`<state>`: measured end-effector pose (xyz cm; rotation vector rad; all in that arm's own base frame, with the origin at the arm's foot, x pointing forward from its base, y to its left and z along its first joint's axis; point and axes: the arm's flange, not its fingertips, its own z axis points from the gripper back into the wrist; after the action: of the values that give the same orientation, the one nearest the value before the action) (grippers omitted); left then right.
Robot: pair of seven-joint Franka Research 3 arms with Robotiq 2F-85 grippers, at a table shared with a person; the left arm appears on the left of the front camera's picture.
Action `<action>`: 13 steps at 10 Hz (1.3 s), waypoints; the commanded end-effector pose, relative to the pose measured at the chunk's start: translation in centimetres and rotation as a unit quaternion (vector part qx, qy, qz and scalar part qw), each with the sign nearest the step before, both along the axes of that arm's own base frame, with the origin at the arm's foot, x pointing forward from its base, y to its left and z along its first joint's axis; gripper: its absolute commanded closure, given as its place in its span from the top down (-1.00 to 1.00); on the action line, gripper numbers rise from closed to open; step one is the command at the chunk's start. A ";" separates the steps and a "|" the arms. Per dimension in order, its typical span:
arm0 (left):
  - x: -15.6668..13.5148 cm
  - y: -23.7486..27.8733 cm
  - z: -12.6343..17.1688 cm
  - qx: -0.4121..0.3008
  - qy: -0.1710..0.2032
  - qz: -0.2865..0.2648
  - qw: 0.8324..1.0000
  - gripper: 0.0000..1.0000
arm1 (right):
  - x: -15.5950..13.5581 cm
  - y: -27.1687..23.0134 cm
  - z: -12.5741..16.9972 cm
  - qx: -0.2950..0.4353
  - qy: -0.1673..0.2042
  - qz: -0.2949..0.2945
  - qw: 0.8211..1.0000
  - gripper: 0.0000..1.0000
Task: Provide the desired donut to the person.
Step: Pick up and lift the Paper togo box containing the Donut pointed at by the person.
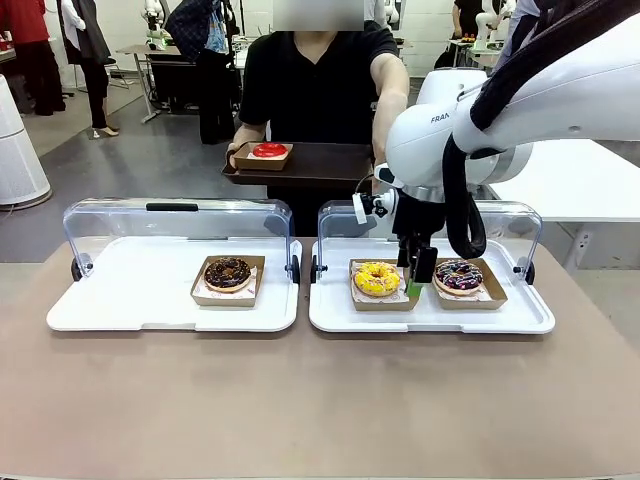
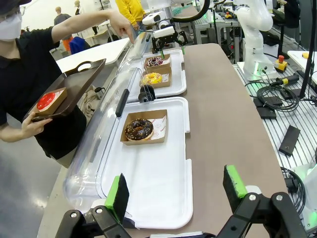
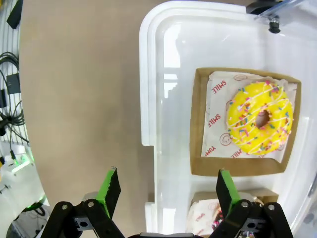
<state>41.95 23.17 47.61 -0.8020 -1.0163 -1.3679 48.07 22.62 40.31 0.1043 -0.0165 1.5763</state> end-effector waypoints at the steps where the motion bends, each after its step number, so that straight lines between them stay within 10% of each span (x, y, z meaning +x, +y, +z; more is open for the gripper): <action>1: -0.2 0.0 0.1 -0.002 -0.001 0.001 1.000 1.00 | 0.0 -0.1 0.2 0.000 -0.001 -0.001 1.000 1.00; 13: -0.2 0.0 0.1 -0.002 -0.001 0.001 1.000 1.00 | -0.2 -0.4 -3.2 -0.024 -0.024 0.008 0.999 1.00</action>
<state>41.94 23.18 47.61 -0.8019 -1.0164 -1.3678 47.65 22.43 38.34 0.0769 -0.0012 1.5946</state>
